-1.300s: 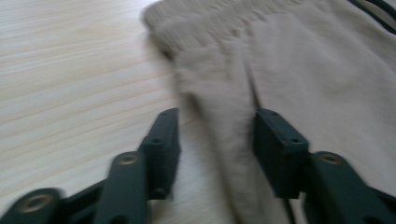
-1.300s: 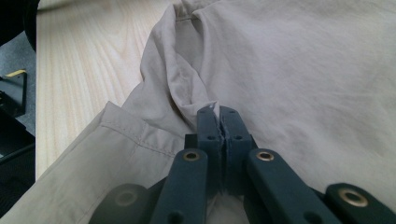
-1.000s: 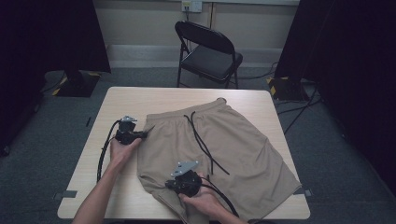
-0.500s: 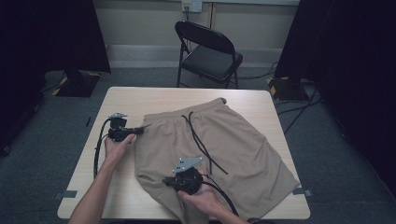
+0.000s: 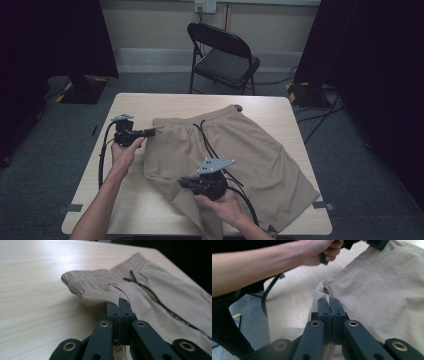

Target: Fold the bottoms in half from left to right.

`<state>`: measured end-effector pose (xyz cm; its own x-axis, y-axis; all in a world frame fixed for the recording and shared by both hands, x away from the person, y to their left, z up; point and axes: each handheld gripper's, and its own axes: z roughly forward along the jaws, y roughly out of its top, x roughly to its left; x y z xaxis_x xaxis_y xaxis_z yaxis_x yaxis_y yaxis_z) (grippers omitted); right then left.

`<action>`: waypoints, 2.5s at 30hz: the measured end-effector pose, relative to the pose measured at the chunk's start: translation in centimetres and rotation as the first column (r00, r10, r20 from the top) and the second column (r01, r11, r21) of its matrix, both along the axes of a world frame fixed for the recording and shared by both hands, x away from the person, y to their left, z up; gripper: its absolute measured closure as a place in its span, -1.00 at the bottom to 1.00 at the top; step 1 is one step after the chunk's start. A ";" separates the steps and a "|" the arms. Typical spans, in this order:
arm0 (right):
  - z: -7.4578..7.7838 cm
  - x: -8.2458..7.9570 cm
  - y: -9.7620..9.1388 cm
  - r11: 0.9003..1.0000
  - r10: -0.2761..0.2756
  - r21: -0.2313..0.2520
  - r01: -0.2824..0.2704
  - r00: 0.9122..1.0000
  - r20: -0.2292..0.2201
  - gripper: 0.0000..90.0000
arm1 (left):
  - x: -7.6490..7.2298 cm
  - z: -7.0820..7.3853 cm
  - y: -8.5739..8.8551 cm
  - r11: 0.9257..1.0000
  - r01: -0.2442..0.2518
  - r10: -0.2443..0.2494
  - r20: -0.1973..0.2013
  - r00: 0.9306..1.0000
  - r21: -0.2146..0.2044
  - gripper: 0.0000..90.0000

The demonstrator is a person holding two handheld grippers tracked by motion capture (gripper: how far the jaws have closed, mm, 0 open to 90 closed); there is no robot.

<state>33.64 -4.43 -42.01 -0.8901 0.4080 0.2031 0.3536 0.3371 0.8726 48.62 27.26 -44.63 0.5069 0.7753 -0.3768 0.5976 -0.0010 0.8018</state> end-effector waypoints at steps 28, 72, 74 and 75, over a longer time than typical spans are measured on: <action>7.9 -0.1 -1.4 0.991 -0.030 0.136 0.011 0.990 0.139 0.99 | -0.2 9.1 0.4 1.000 0.013 -0.010 0.140 0.990 -0.022 1.00; 12.5 0.2 -6.7 0.978 -0.135 0.191 0.085 0.954 0.266 0.98 | 3.1 14.4 -4.3 1.000 0.016 -0.011 0.203 0.979 -0.023 1.00; 11.9 0.3 -8.0 0.975 -0.161 0.193 0.114 0.954 0.252 0.98 | 3.6 14.2 -5.1 0.999 0.026 -0.021 0.199 0.980 -0.024 1.00; 11.7 0.3 -8.4 0.974 -0.170 0.190 0.124 0.953 0.249 0.98 | 3.9 14.1 -5.5 0.999 0.029 -0.024 0.194 0.981 -0.023 1.00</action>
